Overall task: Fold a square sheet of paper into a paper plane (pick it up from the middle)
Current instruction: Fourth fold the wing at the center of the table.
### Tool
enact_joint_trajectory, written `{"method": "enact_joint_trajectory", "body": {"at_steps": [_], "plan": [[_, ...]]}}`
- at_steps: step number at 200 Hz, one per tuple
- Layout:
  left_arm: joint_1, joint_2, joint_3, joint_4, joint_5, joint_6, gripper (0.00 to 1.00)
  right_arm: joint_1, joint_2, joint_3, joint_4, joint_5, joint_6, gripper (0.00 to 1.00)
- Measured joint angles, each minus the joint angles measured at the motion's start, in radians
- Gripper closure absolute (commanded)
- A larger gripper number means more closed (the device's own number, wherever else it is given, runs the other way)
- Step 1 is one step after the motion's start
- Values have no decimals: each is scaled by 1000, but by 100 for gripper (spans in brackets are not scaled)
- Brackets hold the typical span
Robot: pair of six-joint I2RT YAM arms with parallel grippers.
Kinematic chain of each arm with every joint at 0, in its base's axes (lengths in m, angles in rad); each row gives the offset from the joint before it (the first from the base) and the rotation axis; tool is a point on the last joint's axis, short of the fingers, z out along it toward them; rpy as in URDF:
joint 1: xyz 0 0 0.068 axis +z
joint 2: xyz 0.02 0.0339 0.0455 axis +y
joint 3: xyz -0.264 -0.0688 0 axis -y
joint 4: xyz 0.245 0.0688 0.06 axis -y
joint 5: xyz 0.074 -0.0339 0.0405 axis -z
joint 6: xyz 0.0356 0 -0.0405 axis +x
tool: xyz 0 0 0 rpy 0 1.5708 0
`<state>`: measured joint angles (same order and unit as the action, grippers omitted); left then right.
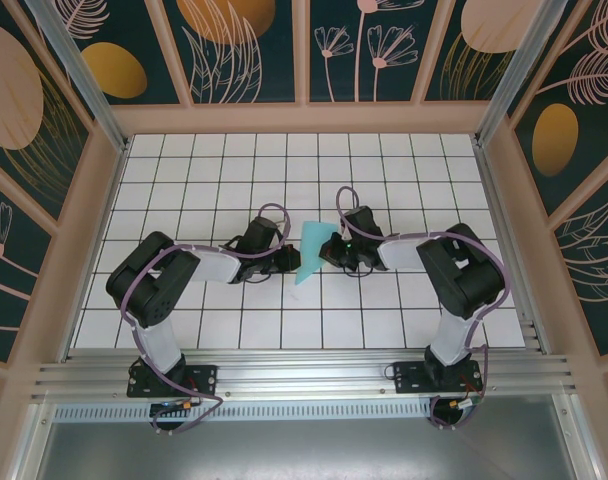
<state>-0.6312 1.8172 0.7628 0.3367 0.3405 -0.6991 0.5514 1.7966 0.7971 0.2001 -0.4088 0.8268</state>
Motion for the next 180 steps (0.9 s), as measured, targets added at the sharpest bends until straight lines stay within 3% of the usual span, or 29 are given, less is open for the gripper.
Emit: {"method": "enact_joint_trajectory", "body": {"at_steps": [40, 52, 68, 83, 104, 136, 180], "plan": [[-7, -21, 20, -50, 10, 16, 66, 0, -8, 1, -10, -12, -23, 89], [-10, -48, 23, -88, -5, 19, 59, 0, -22, 5, -38, -13, -37, 85], [-11, -107, 24, -141, -33, 23, 58, -5, -63, 11, -76, -11, -60, 77], [-11, -163, 37, -182, -64, 26, 61, -21, -114, 11, -93, -10, -77, 72], [-10, -217, 65, -207, -89, 40, 74, -55, -185, -6, -92, -8, -89, 65], [-11, -245, 82, -206, -34, 61, 85, -90, -238, -91, -66, -13, -86, 55], [-16, -172, 96, -211, 45, 82, 88, -89, -233, -154, 7, -100, -71, 52]]}}
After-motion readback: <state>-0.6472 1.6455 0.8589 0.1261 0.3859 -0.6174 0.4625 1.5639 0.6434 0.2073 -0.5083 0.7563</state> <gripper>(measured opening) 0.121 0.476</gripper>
